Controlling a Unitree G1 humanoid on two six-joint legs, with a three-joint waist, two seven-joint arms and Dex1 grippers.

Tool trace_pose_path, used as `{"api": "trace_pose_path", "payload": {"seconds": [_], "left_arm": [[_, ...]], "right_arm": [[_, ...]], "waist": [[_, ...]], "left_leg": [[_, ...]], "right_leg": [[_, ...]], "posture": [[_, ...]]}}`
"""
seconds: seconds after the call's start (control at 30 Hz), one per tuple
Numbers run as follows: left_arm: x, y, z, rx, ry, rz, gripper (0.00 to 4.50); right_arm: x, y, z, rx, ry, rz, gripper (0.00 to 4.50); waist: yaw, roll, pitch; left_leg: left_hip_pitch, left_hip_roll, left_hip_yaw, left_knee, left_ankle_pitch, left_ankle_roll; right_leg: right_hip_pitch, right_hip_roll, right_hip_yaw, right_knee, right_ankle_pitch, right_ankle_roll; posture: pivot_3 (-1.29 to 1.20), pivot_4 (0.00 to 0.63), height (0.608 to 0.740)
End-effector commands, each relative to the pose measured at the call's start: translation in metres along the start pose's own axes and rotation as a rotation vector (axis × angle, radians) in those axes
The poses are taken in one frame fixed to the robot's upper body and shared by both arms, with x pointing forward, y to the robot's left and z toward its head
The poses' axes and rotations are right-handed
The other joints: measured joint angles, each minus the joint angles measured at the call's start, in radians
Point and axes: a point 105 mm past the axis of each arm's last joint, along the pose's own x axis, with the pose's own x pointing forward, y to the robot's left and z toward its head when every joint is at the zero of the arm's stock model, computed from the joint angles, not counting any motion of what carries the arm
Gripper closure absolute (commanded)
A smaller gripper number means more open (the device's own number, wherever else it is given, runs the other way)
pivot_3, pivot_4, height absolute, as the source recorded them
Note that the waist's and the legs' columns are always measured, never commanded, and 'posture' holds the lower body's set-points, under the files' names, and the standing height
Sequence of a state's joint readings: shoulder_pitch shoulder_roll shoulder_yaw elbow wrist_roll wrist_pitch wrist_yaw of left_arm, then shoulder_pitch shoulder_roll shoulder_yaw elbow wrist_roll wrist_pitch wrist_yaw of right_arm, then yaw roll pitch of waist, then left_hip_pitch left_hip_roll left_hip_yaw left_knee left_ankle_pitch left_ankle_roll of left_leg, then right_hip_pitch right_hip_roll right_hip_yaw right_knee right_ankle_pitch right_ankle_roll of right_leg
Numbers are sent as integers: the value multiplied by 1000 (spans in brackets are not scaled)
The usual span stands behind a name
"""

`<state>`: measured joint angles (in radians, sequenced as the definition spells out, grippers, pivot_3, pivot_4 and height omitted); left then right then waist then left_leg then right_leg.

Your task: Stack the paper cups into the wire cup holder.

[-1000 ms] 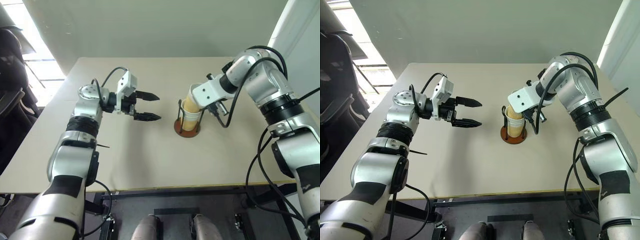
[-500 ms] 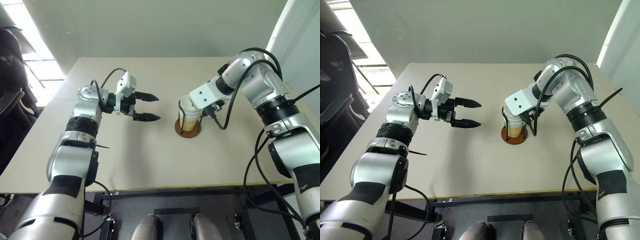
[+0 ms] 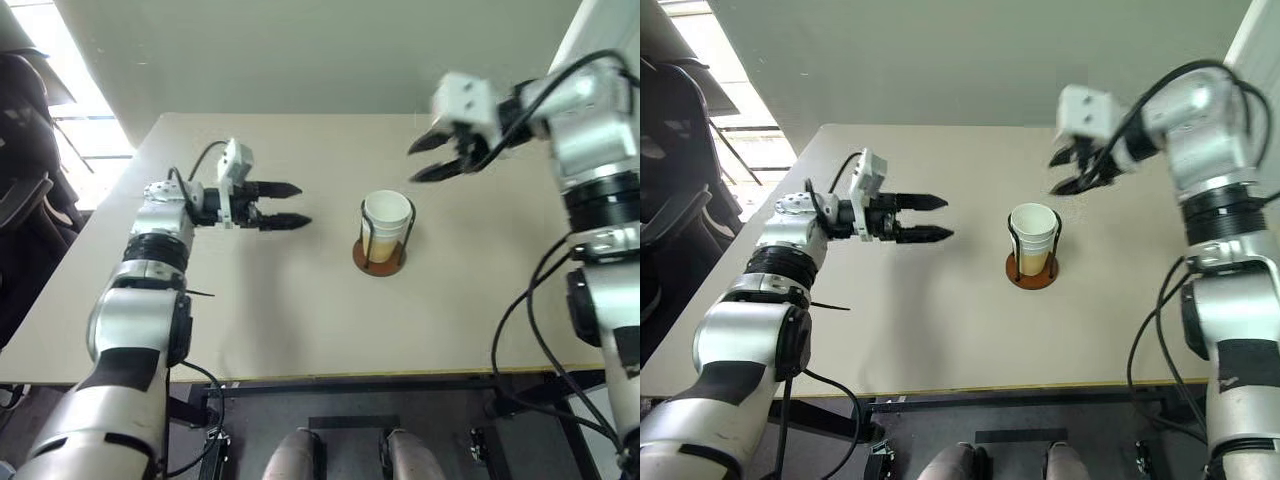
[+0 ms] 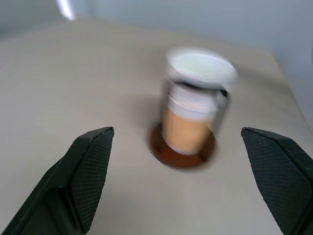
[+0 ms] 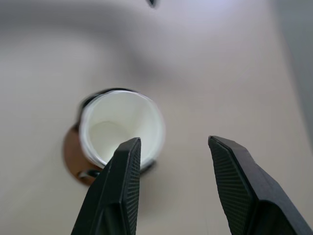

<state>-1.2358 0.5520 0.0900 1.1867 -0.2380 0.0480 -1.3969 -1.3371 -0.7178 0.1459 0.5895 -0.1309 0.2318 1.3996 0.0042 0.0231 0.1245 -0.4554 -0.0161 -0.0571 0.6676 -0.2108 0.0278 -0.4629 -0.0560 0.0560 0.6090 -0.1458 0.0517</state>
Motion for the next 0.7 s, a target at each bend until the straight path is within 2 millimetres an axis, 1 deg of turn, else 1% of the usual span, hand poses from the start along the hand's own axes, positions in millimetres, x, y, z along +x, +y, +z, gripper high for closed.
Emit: {"api": "trace_pose_path", "payload": {"seconds": [0.03, 0.1, 0.13, 0.17, 0.2, 0.23, 0.27, 0.3, 0.33, 0.4, 0.47, 0.53, 0.6, 0.7], "left_arm": [[-10, 27, 16, -7, -105, 247, 0], [-10, 35, 10, -24, -114, 330, 0], [-8, 36, 7, -31, -118, 347, 0], [-7, 36, 6, -33, -120, 358, 0], [-4, 37, 4, -33, -126, 374, 0], [1, 38, 2, -21, -121, 403, 0], [6, 39, -1, -20, -116, 425, 0], [11, 40, -3, -7, -116, 455, 0], [15, 41, -4, 3, -115, 487, 0], [20, 43, -8, 11, -99, 526, 0], [22, 45, -9, 13, -104, 560, 0], [24, 45, -9, -25, -116, 564, 0], [22, 49, -10, -11, -95, 601, 0], [19, 45, -13, 42, -71, 551, 0]], "right_arm": [[-39, -29, -49, 235, -40, -355, 2318], [-51, -29, -93, 392, -6, -506, 2318], [-53, -26, -109, 435, 7, -551, 2318], [-53, -23, -117, 455, 14, -577, 2318], [-52, -19, -128, 504, 16, -600, 2318], [-47, -11, -143, 552, 43, -618, 2318], [-41, -1, -159, 623, 73, -630, 2318], [-34, 7, -171, 636, 105, -645, 2318], [-29, 12, -176, 628, 115, -662, 2318], [-22, 12, -180, 630, 102, -743, 2318], [-12, 13, -184, 659, 121, -759, 2318], [-6, 8, -186, 651, 136, -850, 2318], [-2, 2, -181, 621, 100, -901, 2318], [3, -2, -177, 577, 86, -925, 2318]], "waist": [[0, 0, 0], [2, 0, 0], [3, 0, 0], [2, 0, 0], [1, 1, 0], [-1, 1, 1], [-3, 1, 1], [-6, 1, 1], [-8, 1, 1], [-14, 1, 1], [-19, 2, 1], [-20, 2, 1], [-19, 2, 1], [-16, 2, 1]], "left_leg": [[1, 0, 0, 0, 0, -1], [3, 0, 0, 0, 1, -1], [4, 0, 0, 0, 1, -1], [5, 0, 0, 0, 1, -1], [5, 0, 0, 0, 2, -1], [5, 0, 1, 0, 2, 0], [5, 0, 2, -1, 4, 0], [5, 0, 2, -1, 4, 0], [5, 0, 3, -1, 5, 0], [6, 1, 3, -1, 7, 1], [6, 1, 5, -1, 8, 2], [6, 1, 5, -1, 9, 2], [6, 1, 5, -1, 11, 3], [6, 1, 5, 0, 11, 3]], "right_leg": [[0, 0, 0, 0, 0, 0], [2, 0, 0, 1, 0, 2], [3, 0, 0, 1, 1, 3], [3, 0, 0, 1, 2, 5], [3, 0, 1, 2, 5, 10], [2, 0, 1, 2, 7, 13], [2, 0, 1, 3, 8, 14], [2, 0, 2, 3, 9, 15], [2, 0, 2, 2, 9, 15], [3, 0, 3, 2, 12, 15], [2, 0, 4, 2, 15, 17], [2, 0, 5, 2, 16, 16], [2, 0, 5, 2, 17, 15], [2, 0, 5, 1, 17, 13]], "posture": [[0, 150, 740], [0, 150, 740], [0, 150, 740], [0, 150, 740], [0, 150, 740], [0, 150, 740], [0, 150, 740], [0, 150, 740], [0, 150, 740], [0, 150, 740], [0, 150, 740], [0, 150, 740], [0, 150, 740], [0, 150, 740]]}}
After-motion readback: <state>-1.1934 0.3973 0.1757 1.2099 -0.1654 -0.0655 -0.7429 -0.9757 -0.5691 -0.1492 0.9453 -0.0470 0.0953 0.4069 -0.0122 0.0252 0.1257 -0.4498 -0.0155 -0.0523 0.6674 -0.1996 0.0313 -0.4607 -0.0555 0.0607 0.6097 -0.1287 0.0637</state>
